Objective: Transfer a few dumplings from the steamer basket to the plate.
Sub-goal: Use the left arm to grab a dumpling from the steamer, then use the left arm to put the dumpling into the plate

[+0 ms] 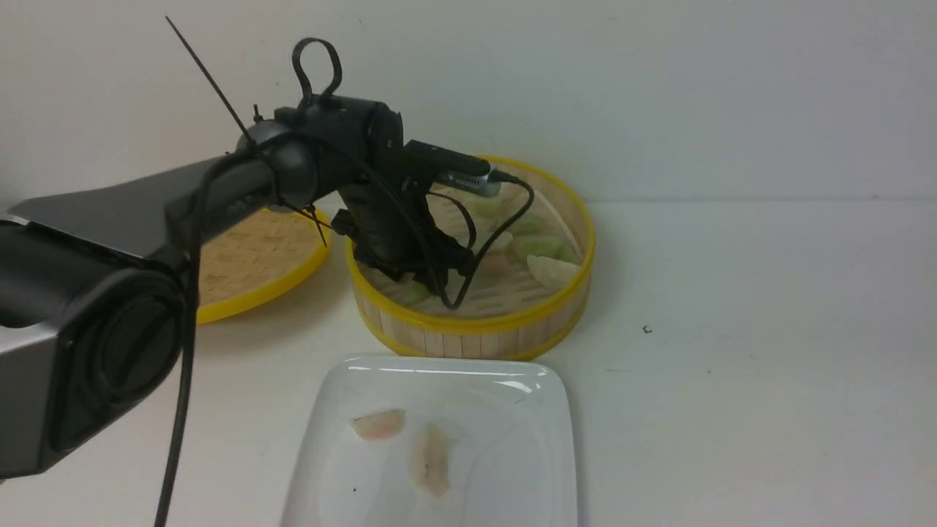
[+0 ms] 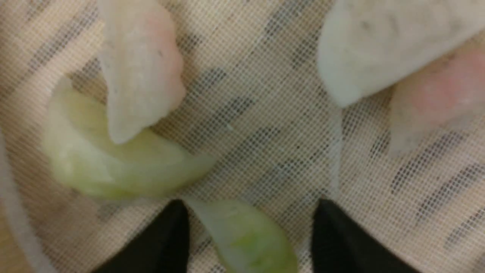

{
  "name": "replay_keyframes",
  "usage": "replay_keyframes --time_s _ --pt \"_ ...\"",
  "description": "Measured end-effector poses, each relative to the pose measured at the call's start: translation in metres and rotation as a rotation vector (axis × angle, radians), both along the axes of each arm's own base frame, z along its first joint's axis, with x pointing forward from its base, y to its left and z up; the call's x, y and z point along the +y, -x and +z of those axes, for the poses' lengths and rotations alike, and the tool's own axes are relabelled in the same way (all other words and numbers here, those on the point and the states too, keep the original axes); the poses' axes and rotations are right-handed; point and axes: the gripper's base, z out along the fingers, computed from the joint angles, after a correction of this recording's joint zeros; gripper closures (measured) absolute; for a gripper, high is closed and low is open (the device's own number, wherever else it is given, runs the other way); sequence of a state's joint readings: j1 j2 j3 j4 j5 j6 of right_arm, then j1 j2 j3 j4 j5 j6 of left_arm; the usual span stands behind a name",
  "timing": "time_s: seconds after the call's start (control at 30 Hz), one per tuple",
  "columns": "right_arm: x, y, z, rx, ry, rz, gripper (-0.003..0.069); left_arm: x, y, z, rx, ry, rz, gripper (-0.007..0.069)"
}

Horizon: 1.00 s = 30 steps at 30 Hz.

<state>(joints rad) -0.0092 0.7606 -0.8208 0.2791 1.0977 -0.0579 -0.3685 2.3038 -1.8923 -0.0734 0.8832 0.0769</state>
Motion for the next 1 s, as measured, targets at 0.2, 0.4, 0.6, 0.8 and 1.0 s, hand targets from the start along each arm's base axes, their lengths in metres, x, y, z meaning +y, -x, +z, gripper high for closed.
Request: replay_keyframes --time_s 0.2,0.4,0.6,0.8,1.0 --pt "0.000 0.000 0.000 0.000 0.002 0.002 0.0669 -0.003 0.007 0.028 0.049 -0.028 -0.024 0.0428" --pt "0.000 0.000 0.000 0.002 0.004 0.005 0.0669 0.000 0.032 0.121 -0.029 0.006 -0.050 0.0428" --pt "0.000 0.000 0.000 0.004 0.001 0.006 0.0669 0.019 0.089 0.194 -0.092 0.076 -0.061 0.0428" --pt "0.000 0.000 0.000 0.005 -0.001 0.006 0.0669 0.033 0.152 0.146 0.178 0.111 -0.053 0.0428" --pt "0.001 0.000 0.000 0.005 -0.003 0.007 0.0669 0.036 0.180 0.070 0.356 0.128 -0.066 0.0428"
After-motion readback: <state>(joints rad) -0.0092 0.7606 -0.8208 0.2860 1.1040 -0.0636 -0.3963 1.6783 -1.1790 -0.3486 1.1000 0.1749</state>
